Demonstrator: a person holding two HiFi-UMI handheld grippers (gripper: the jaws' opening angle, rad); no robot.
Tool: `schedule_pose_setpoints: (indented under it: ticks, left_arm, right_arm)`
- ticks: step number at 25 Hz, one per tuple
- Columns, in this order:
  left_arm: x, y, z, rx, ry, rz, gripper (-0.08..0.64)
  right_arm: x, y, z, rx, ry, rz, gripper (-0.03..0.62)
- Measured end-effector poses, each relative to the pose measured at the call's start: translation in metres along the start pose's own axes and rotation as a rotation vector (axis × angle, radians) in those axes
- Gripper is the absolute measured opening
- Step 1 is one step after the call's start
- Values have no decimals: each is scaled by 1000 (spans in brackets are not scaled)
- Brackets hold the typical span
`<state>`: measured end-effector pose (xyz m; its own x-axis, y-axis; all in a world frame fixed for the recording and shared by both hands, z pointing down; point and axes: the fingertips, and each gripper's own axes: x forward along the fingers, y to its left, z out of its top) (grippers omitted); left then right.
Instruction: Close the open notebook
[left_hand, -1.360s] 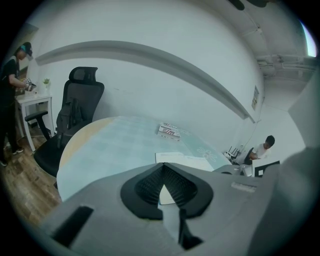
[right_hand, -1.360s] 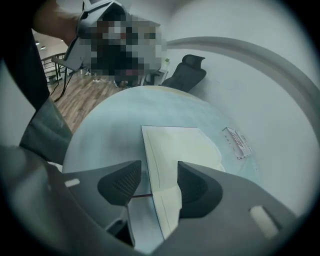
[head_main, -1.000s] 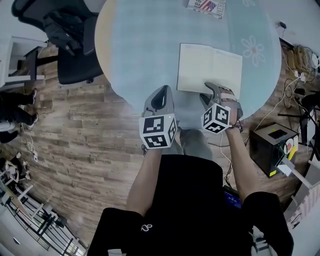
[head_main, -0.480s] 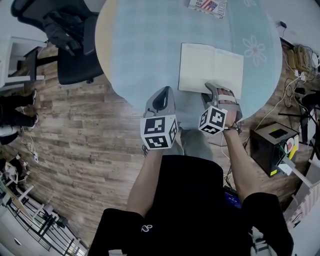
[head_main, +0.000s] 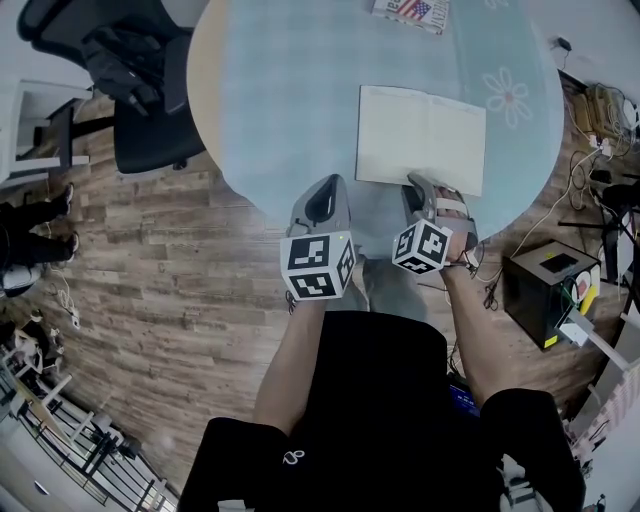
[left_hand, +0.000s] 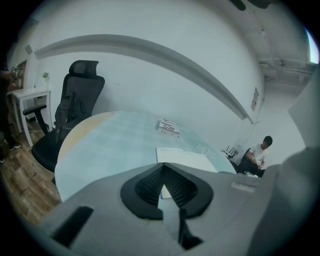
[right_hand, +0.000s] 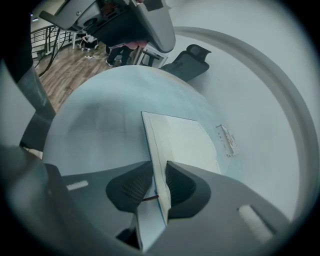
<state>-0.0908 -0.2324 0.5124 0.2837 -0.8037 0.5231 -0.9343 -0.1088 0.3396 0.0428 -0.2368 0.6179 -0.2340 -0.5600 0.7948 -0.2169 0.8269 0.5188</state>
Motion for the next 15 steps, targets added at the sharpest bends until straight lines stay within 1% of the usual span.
schedule_pose_setpoints:
  ticks: [10,12,15]
  left_arm:
    - [3,-8,-11,21,30,-26,-12]
    - [3,-9,-12,27,36,-29,-12]
    - [4,-11,-14,33,43,-35,-12]
  right_arm:
    - [-8,-3,-1,191,-100,-70,67]
    - [-11,-5,-1,245,-125,-77,62]
    - [-16,-8,-3,351,-161,-91,54]
